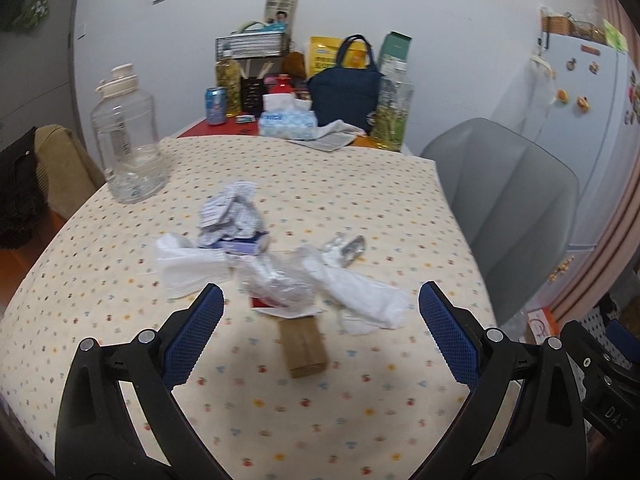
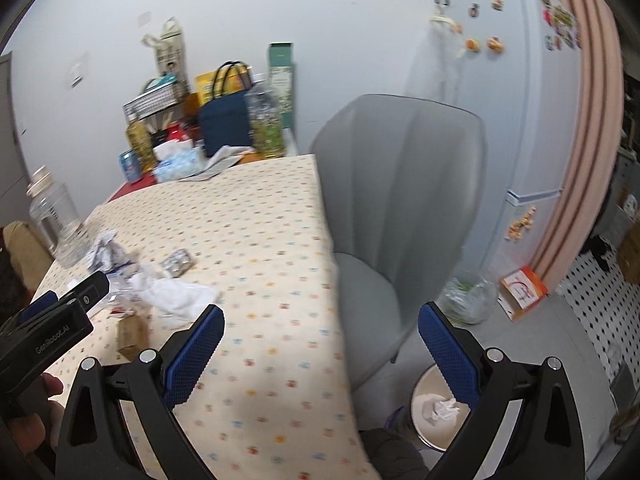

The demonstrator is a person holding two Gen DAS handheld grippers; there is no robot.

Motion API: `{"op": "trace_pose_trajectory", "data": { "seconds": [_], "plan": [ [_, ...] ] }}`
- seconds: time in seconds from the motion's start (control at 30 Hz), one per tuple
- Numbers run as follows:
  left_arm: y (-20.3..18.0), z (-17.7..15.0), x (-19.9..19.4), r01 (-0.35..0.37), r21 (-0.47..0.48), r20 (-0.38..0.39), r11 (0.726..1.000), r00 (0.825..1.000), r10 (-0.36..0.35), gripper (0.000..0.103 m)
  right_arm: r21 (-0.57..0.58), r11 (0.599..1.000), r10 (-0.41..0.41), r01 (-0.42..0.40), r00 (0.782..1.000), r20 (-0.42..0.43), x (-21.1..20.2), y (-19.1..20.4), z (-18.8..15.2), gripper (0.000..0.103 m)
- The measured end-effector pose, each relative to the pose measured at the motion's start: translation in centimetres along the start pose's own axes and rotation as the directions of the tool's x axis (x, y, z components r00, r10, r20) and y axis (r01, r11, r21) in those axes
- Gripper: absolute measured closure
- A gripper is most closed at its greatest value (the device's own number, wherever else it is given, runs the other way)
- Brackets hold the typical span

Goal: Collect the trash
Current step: 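Move both tools back to the remaining trash on the table, then close the left tool on a white tissue while the right tool grasps a white napkin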

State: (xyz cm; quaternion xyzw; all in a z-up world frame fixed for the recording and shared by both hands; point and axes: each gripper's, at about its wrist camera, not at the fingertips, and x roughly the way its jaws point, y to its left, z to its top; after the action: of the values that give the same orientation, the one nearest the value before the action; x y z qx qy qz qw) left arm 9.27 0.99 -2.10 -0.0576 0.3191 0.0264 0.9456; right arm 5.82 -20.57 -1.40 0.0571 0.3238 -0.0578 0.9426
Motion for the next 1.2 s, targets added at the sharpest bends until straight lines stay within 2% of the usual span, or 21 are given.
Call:
{"op": "trace_pose_trajectory", "data": {
  "seconds": [0.3,0.43,0.77,0.83,0.97,1.2],
  "plan": [
    [5.3,-0.1,1.1,-0.062,-0.075,-0.021,0.995,0.998,0.061,0.006,-0.064,0.997,0.042,-0.044,0.998,-0.039,1.9,4.6,-0.1,0.008],
    [6.7,-0.3,1.8,-0.078,-0.089,-0.035,0.993,0.997,0.075,0.006,-0.069,0.996,0.059,-0.064,0.996,-0.071,3.2,5.7,-0.2,0.012],
    [10.2,-0.1,4.4,-0.118,-0.145,-0.068,0.982,0.992,0.109,0.006,-0.127,0.986,0.092,-0.109,0.987,-0.130,6.5,9.4,-0.4,0.012],
    [11.0,0.0,5.2,-0.129,-0.159,-0.077,0.979,0.990,0.118,0.006,-0.133,0.983,0.105,-0.124,0.984,-0.145,7.4,10.2,-0.4,0.015],
    [11.9,0.3,6.8,-0.147,-0.171,-0.098,0.974,0.986,0.132,0.007,-0.124,0.982,0.120,-0.145,0.975,-0.185,9.2,11.0,-0.5,0.020],
    [12.2,0.5,9.4,-0.163,-0.165,-0.130,0.973,0.981,0.143,0.007,-0.152,0.974,0.130,-0.166,0.966,-0.223,11.3,12.5,-0.9,0.020]
  ]
}}
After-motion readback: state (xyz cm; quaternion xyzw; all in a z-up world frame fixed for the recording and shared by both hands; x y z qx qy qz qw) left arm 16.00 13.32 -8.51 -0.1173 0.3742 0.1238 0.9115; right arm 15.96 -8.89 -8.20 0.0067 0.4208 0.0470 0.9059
